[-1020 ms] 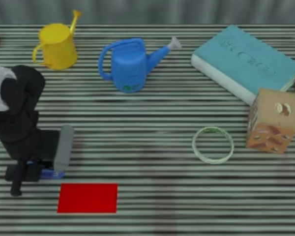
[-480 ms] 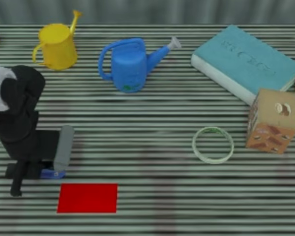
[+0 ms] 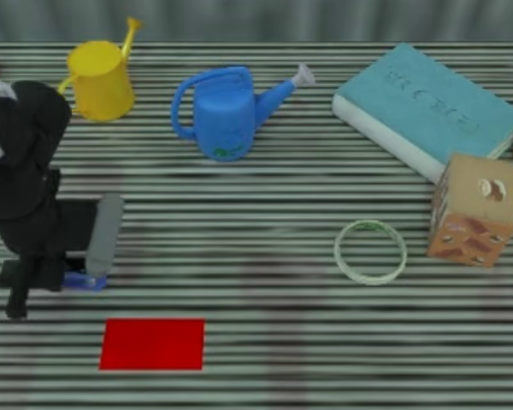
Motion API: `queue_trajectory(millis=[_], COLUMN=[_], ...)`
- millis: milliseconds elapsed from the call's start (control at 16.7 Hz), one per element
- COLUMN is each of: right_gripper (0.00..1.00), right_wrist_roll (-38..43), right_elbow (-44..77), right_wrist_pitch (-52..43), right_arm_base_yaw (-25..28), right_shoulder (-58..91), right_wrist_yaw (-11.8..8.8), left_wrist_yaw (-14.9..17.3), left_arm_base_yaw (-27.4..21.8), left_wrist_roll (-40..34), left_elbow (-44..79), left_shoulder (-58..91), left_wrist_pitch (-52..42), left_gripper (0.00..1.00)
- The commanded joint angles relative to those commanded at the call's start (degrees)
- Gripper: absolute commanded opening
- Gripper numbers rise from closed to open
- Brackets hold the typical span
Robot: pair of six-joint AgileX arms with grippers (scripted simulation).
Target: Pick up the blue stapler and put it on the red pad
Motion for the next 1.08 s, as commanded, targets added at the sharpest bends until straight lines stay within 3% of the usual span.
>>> queue_trajectory(millis=[300,660,1080], right_gripper=[1.00,1.00,1.00], right_wrist_roll=[0.0,0.0,0.0], right_elbow=[0.0,0.0,0.0], right_wrist_pitch=[0.0,0.0,0.0], right_arm_base_yaw=[0.0,0.0,0.0], right_shoulder=[0.0,0.0,0.0], right_wrist_yaw=[0.0,0.0,0.0], left_wrist_yaw=[0.0,-0.1,0.1], left_arm_base_yaw=[0.6,0.3,-10.6], left_wrist_roll=[-0.4,-0.6,-12.9], left_elbow=[6.3,7.2,6.8], left_shoulder=[-5.4,-6.3,-9.1], left_wrist_pitch=[-12.3,-13.6,-15.9], left_gripper=[0.00,0.00,0.00])
